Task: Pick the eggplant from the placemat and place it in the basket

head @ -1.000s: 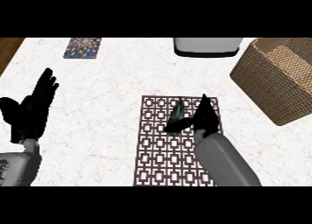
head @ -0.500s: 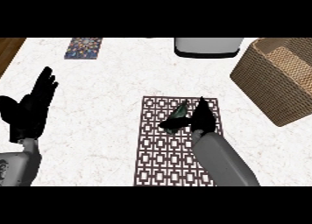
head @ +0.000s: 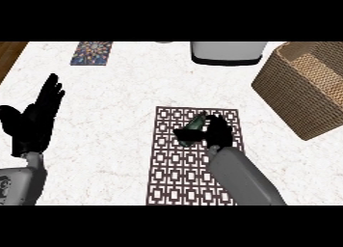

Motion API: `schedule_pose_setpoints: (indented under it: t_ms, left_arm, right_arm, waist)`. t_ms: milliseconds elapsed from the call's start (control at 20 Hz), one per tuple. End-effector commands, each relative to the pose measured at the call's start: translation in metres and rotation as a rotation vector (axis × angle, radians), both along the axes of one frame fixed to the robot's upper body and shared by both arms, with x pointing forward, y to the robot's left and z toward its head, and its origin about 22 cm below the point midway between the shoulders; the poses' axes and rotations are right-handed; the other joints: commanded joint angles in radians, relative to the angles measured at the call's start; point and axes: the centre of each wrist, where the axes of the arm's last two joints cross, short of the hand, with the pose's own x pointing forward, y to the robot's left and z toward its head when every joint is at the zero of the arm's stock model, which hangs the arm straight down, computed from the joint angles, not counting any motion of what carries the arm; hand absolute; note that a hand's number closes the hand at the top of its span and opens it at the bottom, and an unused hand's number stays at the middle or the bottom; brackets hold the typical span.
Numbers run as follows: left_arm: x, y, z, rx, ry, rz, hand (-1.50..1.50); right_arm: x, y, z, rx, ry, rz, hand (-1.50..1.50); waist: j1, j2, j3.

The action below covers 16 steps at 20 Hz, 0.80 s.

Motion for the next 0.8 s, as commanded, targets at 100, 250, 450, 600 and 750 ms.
schedule_pose_setpoints:
  t_ms: [100,250,450,600,750]
  left_arm:
    - [0.002,0.001,-0.008,-0.012,0.019,-0.012,0.0]
    - [-0.001,-0.013,0.006,-0.004,-0.001,-0.043,0.0]
    - [-0.004,0.006,0.004,0.017,-0.02,0.003,0.0]
    - [0.001,-0.025,-0.013,-0.008,0.002,-0.039,0.0]
    - [0.006,-0.015,0.001,-0.006,-0.021,-0.05,0.0]
  right_arm:
    - [-0.02,0.004,-0.021,0.091,0.048,0.025,1.5]
    - [-0.01,0.008,-0.023,0.055,0.046,0.015,1.5]
    - [-0.011,0.005,-0.023,0.069,0.038,0.016,1.5]
    - [0.01,0.0,-0.018,0.008,-0.142,0.089,1.5]
    - [0.02,-0.012,-0.014,-0.086,-0.293,0.188,1.5]
  waist:
    - [0.001,0.019,0.013]
    - [0.026,0.023,0.014]
    - [0.011,0.021,0.013]
    - [0.03,0.033,0.015]
    - [0.059,0.045,0.017]
